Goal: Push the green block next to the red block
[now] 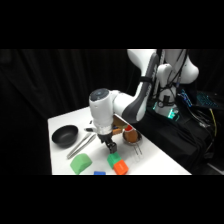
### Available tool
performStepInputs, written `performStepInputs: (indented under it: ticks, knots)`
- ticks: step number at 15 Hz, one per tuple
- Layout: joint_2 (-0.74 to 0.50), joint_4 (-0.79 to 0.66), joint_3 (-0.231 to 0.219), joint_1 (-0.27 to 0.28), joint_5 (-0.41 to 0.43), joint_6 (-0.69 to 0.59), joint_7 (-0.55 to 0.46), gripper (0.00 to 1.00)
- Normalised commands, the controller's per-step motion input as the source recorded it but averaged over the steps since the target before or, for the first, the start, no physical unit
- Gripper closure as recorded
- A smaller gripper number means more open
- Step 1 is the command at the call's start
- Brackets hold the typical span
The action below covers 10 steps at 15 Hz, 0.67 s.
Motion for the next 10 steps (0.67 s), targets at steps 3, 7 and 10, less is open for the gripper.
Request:
performStepInputs:
  ticks: [3,7,10]
  knots:
    - [-0.40,0.04,-0.090,-0.050,-0.080,-0.47,0.12,0.00]
    - [-0.48,0.12,0.007,-0.084,-0.025,-0.61,0.09,0.00]
    - [-0.46,0.16,0.071,-0.058,0.005,-0.59,0.15,0.00]
